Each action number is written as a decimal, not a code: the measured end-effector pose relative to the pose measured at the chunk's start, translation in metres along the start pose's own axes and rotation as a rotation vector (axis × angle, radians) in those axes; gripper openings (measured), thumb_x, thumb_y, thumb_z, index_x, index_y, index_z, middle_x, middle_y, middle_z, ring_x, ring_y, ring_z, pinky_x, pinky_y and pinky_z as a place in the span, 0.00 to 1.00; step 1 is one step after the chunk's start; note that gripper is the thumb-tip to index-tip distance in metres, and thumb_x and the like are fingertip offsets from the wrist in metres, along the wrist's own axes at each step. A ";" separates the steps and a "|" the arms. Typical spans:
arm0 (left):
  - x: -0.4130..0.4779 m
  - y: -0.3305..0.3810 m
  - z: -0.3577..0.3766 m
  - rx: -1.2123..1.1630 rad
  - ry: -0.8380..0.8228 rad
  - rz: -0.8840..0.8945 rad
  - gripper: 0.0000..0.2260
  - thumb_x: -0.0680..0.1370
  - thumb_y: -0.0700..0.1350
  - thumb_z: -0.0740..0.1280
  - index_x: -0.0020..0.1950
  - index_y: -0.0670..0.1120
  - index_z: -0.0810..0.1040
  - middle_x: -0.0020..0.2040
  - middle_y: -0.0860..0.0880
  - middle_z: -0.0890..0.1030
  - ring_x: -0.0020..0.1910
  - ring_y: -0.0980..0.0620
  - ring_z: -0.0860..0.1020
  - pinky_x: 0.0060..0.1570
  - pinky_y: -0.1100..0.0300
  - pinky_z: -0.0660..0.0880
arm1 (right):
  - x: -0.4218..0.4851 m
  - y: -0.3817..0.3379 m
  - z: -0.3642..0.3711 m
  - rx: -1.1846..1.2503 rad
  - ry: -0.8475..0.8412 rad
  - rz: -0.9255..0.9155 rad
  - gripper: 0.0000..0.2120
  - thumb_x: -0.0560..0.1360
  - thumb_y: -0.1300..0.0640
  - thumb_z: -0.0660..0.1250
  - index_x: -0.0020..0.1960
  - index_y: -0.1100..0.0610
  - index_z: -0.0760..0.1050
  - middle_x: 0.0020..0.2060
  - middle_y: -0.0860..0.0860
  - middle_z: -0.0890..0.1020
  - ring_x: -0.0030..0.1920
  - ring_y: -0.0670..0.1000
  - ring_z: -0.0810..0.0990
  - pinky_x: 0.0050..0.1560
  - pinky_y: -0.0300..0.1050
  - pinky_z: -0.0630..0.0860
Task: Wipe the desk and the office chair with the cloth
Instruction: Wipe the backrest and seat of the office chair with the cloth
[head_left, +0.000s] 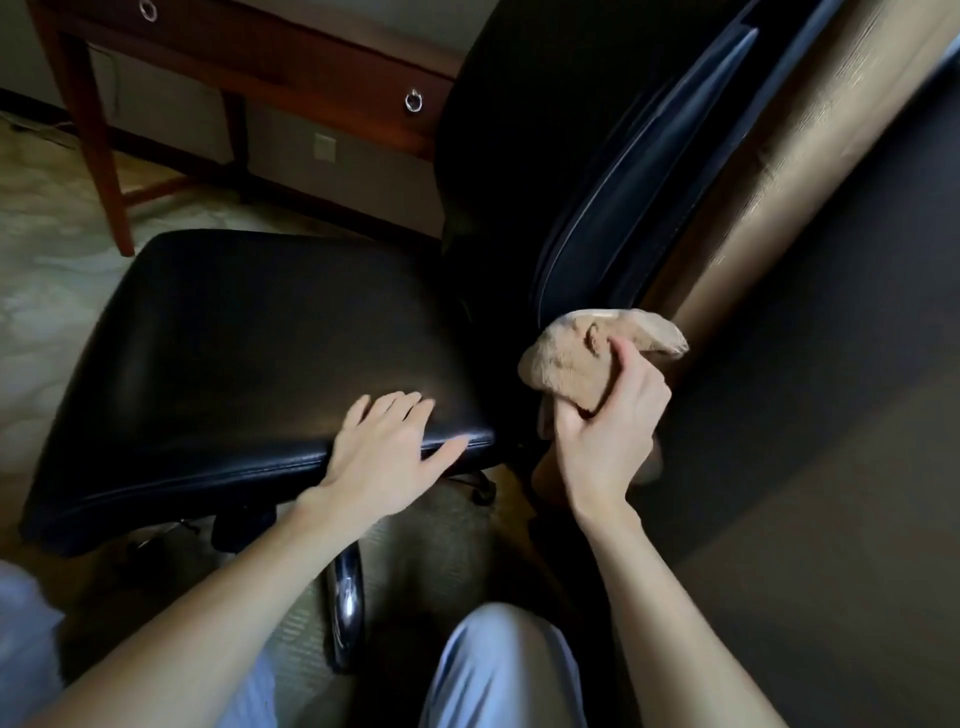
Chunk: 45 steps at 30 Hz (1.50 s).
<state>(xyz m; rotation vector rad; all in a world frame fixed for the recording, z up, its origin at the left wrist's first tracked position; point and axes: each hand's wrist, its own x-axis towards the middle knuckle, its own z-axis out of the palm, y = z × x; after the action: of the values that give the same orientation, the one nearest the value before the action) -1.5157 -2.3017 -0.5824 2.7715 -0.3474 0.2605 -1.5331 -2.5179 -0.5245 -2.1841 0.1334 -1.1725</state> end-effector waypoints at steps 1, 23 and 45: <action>-0.002 -0.003 0.004 0.149 0.013 0.029 0.31 0.82 0.67 0.55 0.80 0.51 0.68 0.79 0.51 0.70 0.79 0.52 0.65 0.79 0.46 0.55 | -0.003 0.012 0.007 -0.062 -0.043 -0.007 0.34 0.68 0.53 0.67 0.74 0.52 0.68 0.66 0.52 0.72 0.67 0.55 0.68 0.52 0.46 0.68; 0.027 0.030 -0.039 -0.988 -0.274 -0.244 0.10 0.73 0.60 0.71 0.51 0.59 0.82 0.41 0.60 0.85 0.48 0.58 0.84 0.43 0.62 0.76 | 0.016 -0.037 0.021 0.622 -1.000 0.376 0.31 0.81 0.49 0.70 0.81 0.47 0.62 0.71 0.41 0.77 0.73 0.43 0.74 0.76 0.50 0.69; 0.215 0.086 0.005 -1.173 0.059 -0.848 0.16 0.84 0.49 0.57 0.67 0.48 0.77 0.67 0.43 0.79 0.63 0.40 0.79 0.63 0.52 0.75 | 0.096 0.082 0.068 -0.080 -0.439 0.138 0.26 0.78 0.34 0.58 0.65 0.50 0.77 0.42 0.49 0.85 0.42 0.56 0.83 0.48 0.52 0.76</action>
<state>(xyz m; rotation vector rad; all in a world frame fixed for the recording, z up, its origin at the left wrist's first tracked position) -1.3335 -2.4269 -0.5136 1.5333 0.5409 -0.0797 -1.4066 -2.5850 -0.5306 -2.4043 0.1415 -0.6026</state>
